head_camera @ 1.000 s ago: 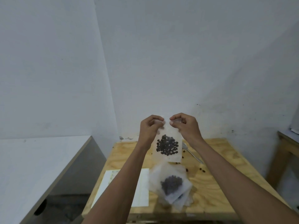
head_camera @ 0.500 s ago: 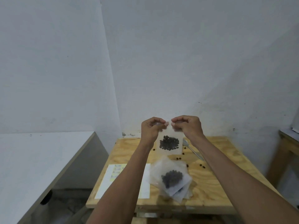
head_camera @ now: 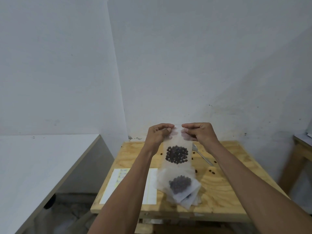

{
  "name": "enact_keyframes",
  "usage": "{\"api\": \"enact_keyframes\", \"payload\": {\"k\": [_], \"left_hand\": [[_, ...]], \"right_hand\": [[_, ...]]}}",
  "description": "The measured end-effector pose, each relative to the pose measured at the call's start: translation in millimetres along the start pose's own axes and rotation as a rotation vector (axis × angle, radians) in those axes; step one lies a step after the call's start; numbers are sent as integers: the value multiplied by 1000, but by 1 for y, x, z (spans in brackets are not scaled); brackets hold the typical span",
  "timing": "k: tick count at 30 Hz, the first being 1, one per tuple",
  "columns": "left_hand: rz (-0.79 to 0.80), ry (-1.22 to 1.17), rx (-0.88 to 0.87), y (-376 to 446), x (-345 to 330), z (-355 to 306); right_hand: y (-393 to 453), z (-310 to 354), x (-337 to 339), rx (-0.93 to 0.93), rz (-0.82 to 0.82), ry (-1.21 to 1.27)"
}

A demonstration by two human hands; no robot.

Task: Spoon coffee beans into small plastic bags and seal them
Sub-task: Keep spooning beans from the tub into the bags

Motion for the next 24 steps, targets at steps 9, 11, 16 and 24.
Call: {"api": "enact_keyframes", "payload": {"k": [9,11,16,24], "left_hand": [[-170,55,107,-5,20,13],[-136,220,136,-10,25,30],[-44,469,226,-34,21,62],[77,909,185,-48,14,83]], "right_hand": [[-3,-22,-14,-27,84,-286],[-8,-35,-14,-82,64,-351],[-22,-80,-5,-184,27,-514],[-38,-106,-2,-236,5,-935]]}}
Point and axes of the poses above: each hand's wrist, its own y-axis towards the middle knuckle, its own x-axis out of the back of the hand, z = x × y, the point moved 6 cm from there along y, towards the middle knuckle, and after that the axes turned 3 degrees about -x, right-handed, at the moved point
